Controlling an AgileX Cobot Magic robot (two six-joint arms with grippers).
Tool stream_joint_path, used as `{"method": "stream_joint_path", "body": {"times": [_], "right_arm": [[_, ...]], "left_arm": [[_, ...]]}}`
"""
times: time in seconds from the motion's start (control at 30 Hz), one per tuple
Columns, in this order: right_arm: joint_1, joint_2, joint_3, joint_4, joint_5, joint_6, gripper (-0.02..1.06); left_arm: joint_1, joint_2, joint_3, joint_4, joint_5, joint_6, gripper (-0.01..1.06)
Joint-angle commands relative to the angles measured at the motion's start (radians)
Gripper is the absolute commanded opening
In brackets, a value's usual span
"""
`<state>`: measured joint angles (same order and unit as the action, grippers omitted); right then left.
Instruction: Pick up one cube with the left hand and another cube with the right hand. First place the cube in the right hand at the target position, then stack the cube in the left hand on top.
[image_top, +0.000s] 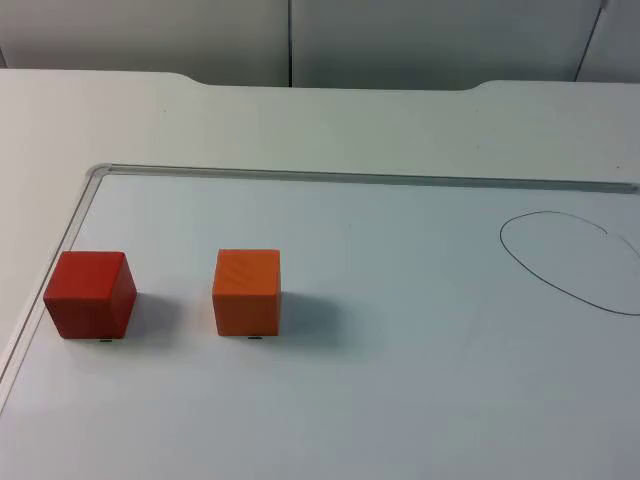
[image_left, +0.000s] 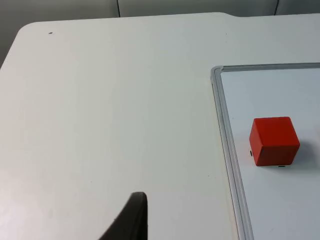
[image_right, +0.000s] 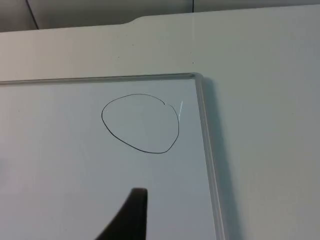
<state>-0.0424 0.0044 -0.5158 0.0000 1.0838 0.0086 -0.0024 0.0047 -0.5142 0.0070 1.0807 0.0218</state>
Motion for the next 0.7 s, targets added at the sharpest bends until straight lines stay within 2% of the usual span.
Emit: {"method": "stream_joint_path", "body": {"times": [0.0, 0.17, 0.33, 0.57, 0.67], "right_arm": [[-0.006, -0.004, 0.006, 0.005, -0.005, -0.009, 1.05], [-0.006, -0.004, 0.002, 0.012, -0.013, -0.063, 1.05], [-0.006, 0.004, -0.001, 0.06, -0.013, -0.107, 1.05], [-0.006, 0.156, -0.066, 0.083, -0.052, -0.117, 1.05], [-0.006, 0.279, -0.144, 0.083, -0.11, -0.131, 1.04]], "left_arm": [[0.0, -0.005, 0.002, -0.001, -0.003, -0.004, 1.05], [0.0, -0.005, 0.002, -0.001, -0.003, -0.004, 1.05], [0.0, -0.005, 0.002, -0.001, -0.003, -0.004, 1.05], [0.0, -0.005, 0.002, -0.001, -0.003, -0.004, 1.05], [0.0, -0.005, 0.002, -0.001, -0.003, -0.004, 1.05]]}}
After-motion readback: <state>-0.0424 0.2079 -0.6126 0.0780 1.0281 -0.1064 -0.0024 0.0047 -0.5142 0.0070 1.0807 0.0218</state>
